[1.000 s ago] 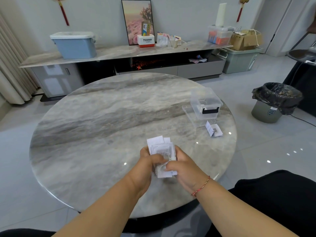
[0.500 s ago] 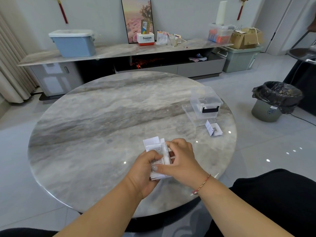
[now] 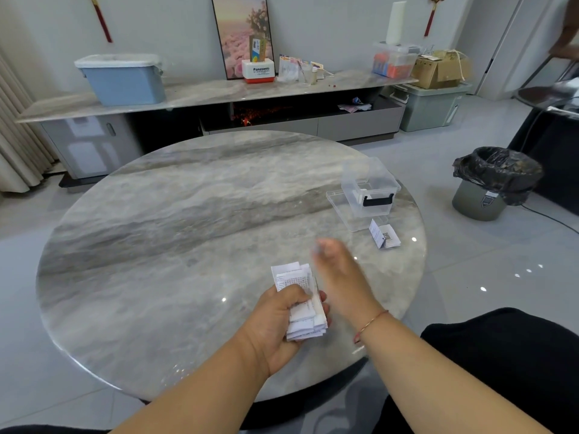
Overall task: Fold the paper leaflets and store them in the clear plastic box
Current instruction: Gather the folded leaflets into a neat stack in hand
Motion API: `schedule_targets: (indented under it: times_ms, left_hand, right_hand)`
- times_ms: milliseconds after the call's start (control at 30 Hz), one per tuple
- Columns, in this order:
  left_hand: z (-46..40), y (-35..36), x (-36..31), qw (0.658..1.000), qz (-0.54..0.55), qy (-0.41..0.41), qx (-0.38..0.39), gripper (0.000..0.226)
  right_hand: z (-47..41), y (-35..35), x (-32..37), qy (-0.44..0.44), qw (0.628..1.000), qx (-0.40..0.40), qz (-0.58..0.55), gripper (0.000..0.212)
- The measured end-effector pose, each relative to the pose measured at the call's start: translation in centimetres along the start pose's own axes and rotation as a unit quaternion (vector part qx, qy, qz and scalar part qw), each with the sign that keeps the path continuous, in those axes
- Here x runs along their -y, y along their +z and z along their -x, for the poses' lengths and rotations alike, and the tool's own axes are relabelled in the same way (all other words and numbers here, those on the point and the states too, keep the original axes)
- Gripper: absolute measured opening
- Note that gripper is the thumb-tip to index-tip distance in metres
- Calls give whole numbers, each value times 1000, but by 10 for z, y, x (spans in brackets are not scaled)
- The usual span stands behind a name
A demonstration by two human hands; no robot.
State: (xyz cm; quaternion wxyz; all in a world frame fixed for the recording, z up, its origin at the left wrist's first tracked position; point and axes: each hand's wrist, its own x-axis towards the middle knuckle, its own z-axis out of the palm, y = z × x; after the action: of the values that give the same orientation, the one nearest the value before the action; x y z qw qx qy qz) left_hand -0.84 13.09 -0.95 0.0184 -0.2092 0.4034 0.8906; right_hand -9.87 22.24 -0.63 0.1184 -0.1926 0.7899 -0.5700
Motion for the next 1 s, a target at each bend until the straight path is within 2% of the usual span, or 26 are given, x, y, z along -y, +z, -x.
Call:
schedule_targets:
  times_ms: [67, 100, 167, 233, 333, 467, 533, 600, 633, 700, 767, 833, 933, 1000]
  left_hand:
    - [-6, -3, -1, 999, 20, 3, -27, 18]
    - [-8, -4, -2, 999, 25, 5, -36, 18]
    - [-12, -6, -3, 998, 35, 10, -49, 19]
    - [-16, -8, -4, 997, 42, 22, -61, 20]
    - [-18, -9, -6, 995, 42, 37, -80, 17]
    - [-22, -15, -10, 991, 52, 52, -113, 16]
    - [-23, -22, -12, 988, 65, 61, -127, 19]
    - [-23, -26, -11, 987, 70, 64, -131, 21]
    - [-21, -28, -11, 987, 67, 64, -129, 21]
    - [-18, -28, -12, 989, 56, 62, -123, 19]
    - [-16, -30, -13, 989, 52, 66, -125, 17]
    - [-16, -34, -14, 988, 46, 71, -131, 16]
    - [-17, -37, -16, 987, 40, 76, -137, 23]
    - [-16, -38, -18, 987, 39, 82, -133, 24]
  right_hand:
    - [-29, -29, -13, 17, 982, -181, 47, 18]
    - [-44, -44, -24, 45, 965, -247, 81, 19]
    - [-68, -68, -46, 98, 931, -305, 176, 36]
    - [-84, -79, -61, 128, 914, -294, 248, 45]
    - [-97, -85, -69, 138, 910, -235, 314, 28]
    - [-98, -81, -68, 104, 923, -276, 246, 18]
    - [-93, -72, -64, 90, 910, -284, 288, 29]
    - [-91, -71, -62, 118, 894, -259, 345, 55]
    - [-94, -74, -64, 136, 892, -247, 353, 59]
    - [-104, -85, -70, 167, 896, -215, 351, 41]
    - [-107, -92, -69, 185, 911, -178, 322, 22]
    - [-105, -90, -66, 183, 932, -189, 249, 22]
    - [-81, -63, -37, 130, 976, -175, 18, 14]
    - [-53, -34, -10, 111, 979, -118, -126, 11]
